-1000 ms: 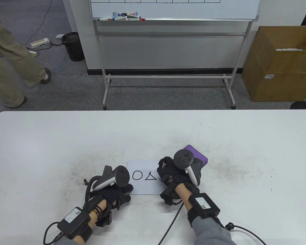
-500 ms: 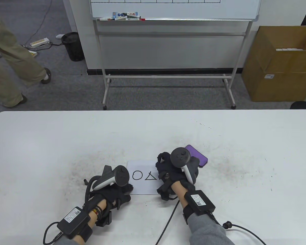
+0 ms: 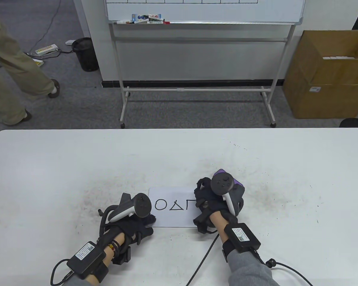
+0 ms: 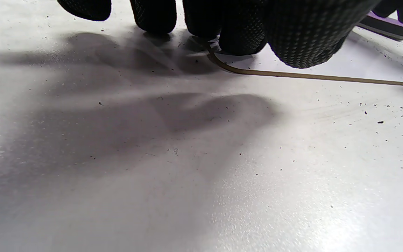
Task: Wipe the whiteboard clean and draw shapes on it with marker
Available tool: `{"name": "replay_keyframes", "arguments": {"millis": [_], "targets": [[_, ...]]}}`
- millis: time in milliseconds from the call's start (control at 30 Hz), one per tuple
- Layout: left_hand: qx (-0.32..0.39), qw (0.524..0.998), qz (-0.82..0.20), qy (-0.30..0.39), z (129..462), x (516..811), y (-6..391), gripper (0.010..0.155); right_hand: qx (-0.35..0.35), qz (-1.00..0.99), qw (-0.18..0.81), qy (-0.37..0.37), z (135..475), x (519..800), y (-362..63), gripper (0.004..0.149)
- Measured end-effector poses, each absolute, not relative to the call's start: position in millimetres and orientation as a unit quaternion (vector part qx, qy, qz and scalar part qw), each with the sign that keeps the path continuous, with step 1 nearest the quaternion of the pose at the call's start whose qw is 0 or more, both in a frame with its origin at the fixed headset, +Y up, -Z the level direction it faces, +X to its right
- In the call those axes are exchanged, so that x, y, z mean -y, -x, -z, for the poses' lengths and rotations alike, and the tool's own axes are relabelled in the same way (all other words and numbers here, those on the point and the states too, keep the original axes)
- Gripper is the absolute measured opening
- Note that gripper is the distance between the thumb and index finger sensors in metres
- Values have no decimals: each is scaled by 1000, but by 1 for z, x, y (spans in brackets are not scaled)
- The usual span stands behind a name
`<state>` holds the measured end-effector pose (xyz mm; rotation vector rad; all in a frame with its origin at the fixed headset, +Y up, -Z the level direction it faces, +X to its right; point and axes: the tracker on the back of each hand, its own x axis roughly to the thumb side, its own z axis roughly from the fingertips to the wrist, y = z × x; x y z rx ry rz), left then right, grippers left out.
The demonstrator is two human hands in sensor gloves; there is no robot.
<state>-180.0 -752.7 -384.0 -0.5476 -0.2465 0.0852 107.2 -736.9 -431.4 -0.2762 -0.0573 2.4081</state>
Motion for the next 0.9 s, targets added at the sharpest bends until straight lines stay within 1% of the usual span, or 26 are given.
{"name": "replay_keyframes", "arguments": {"millis": [200, 367, 567, 667, 733, 900], "targets": [[122, 955, -39, 268, 384, 753, 180, 62, 21, -930, 352, 101, 431, 738, -108, 47], [121, 955, -41, 268, 384, 753, 180, 62, -7, -938, 335, 86, 426, 736, -108, 46], [121, 955, -41, 268, 384, 753, 180, 62, -13, -938, 337, 82, 418, 735, -109, 46], [121, 955, -41, 268, 384, 752, 179, 62, 12, -930, 361, 67, 418, 731, -109, 46], [121, 955, -42, 269, 384, 753, 180, 62, -2, -921, 383, 63, 418, 730, -106, 46], [121, 955, -42, 269, 384, 752, 179, 62, -27, -921, 388, 31, 415, 738, -88, 46]]}}
